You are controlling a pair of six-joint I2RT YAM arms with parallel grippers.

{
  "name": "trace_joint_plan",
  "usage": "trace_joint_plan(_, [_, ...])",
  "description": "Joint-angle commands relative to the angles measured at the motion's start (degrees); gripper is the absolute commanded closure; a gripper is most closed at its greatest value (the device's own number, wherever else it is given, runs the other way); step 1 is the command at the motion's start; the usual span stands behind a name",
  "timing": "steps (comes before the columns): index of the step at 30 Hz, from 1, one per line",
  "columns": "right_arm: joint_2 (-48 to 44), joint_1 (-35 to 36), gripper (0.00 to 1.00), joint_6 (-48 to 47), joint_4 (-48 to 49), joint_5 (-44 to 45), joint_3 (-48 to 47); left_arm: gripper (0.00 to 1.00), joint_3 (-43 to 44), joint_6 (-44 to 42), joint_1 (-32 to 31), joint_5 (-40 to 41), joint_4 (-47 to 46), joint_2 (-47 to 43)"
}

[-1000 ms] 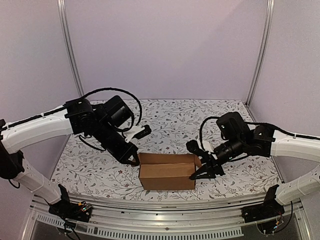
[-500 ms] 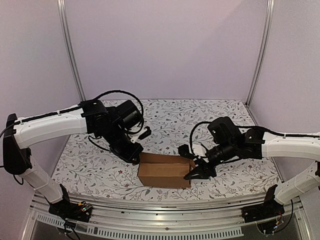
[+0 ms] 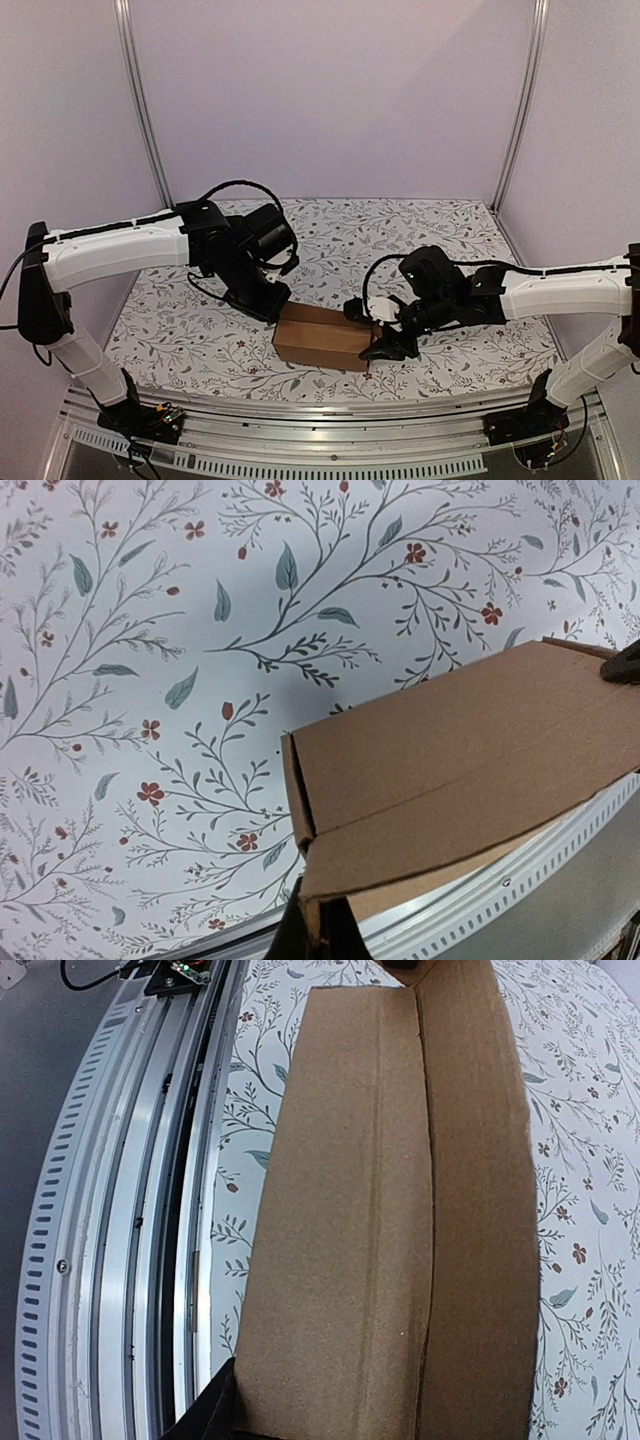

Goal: Fold the paper box

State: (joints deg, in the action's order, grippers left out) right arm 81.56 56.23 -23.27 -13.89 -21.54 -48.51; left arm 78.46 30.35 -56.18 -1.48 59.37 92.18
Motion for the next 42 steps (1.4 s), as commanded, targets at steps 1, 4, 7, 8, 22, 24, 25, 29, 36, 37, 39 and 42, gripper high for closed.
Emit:
trace_joint_plan(1, [2.40,0.44,0.80,0.53,5.07,4.47,0.35,1.00,0.91,1.97,-0.87,-3.94,-5.92,-0.29])
trace_joint_plan(4, [3.23,0.41,0.80,1.54,5.96,5.35,0.48,1.00,-0.32,3.81,-0.91,-3.80,-6.83,-0.67])
trace_joint_plan(7, [3.80,0.44,0.80,2.37,6.82,5.54,0.52,1.00,-2.39,5.18,-0.94,-2.68,-8.24,-1.33])
trace_joint_plan(8, [3.94,0.39,0.80,2.62,7.01,5.51,0.52,1.00,-3.14,5.37,-0.91,-2.40,-8.80,-1.65])
trace_joint_plan(22, [4.75,0.41,0.80,4.70,8.16,6.20,0.57,1.00,-13.58,8.25,-1.08,3.73,-14.20,-6.75])
trace_joint_plan(24, [4.82,0.46,0.80,5.10,8.58,6.10,0.68,1.00,-14.69,8.63,-1.07,4.95,-14.50,-7.21])
trace_joint_plan(25, [4.85,0.44,0.80,5.28,8.83,6.05,0.65,1.00,-15.11,8.71,-1.10,5.52,-14.68,-7.51])
trace_joint_plan(29, [5.31,0.45,0.80,6.14,9.46,5.98,0.61,1.00,-16.64,9.47,-1.13,7.82,-15.26,-8.09])
trace_joint_plan(36, [6.43,0.43,0.80,8.08,10.29,5.57,1.28,0.99,-19.73,10.42,-1.46,10.09,-17.14,-8.93])
trace_joint_plan(37, [6.56,0.39,0.80,8.29,10.31,5.69,1.50,0.99,-19.82,10.44,-1.42,10.21,-17.10,-8.95])
trace_joint_plan(39, [6.52,0.38,0.80,8.70,10.42,5.75,1.97,0.99,-19.90,10.50,-1.54,10.46,-17.16,-8.84])
trace_joint_plan(42, [6.39,0.38,0.80,8.91,10.42,5.82,2.49,0.99,-20.45,10.53,-1.47,11.17,-17.10,-8.95])
